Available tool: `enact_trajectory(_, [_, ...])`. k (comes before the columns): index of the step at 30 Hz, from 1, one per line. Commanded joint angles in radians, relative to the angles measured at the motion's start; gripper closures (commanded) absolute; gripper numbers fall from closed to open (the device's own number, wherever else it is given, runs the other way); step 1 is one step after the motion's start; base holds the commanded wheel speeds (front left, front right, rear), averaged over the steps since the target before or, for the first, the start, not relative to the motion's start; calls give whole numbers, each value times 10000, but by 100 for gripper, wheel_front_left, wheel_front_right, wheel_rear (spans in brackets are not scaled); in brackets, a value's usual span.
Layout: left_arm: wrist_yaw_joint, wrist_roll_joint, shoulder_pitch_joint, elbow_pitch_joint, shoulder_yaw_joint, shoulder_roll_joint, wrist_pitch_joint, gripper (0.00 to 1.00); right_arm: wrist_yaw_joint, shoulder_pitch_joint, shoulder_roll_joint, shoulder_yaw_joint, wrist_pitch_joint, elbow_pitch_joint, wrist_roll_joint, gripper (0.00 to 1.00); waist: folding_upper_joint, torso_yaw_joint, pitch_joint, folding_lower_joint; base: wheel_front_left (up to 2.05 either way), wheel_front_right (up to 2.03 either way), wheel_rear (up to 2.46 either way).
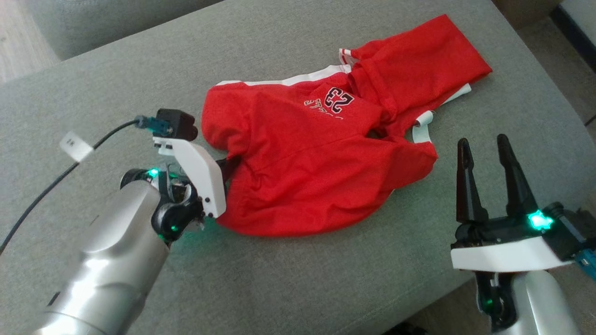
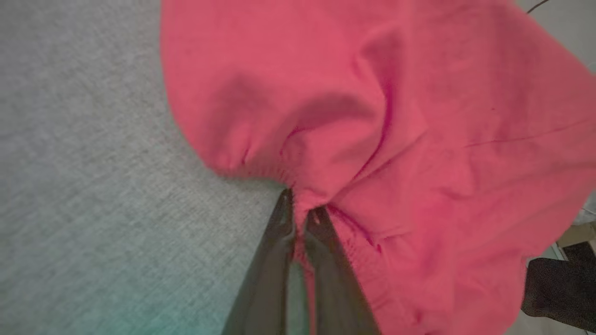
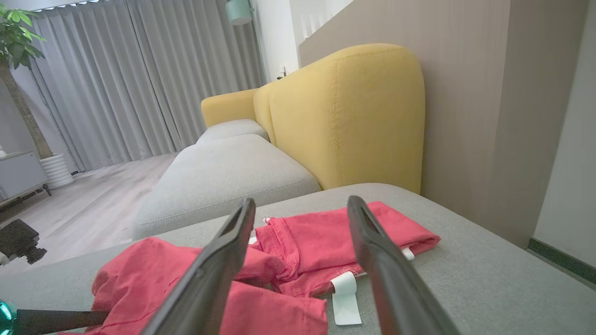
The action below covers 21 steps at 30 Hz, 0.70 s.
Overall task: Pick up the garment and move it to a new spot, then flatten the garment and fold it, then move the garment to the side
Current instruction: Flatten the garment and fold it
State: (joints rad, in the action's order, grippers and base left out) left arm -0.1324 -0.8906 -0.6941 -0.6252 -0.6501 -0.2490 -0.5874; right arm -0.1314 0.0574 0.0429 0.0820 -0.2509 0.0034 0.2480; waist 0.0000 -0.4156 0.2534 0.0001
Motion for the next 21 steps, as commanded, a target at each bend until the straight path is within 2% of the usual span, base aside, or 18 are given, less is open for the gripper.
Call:
enact_trajectory(1, [26, 70, -432, 17, 357, -274, 511, 100, 7, 351, 74, 141, -108, -385, 64, 0, 0, 64, -21, -1, 0, 0, 0])
enact_trajectory(12, [466, 257, -1139, -1230, 1286, -450, 2780, 100, 7, 348, 74, 61, -108, -324, -185, 0, 0, 651, -238, -1, 0, 0, 0])
enact_trajectory(21, [287, 171, -1323, -2057, 1447, -672, 3386, 100, 7, 335, 74, 62, -108, -223, -390, 0, 0, 1505, -394, -1, 0, 0, 0])
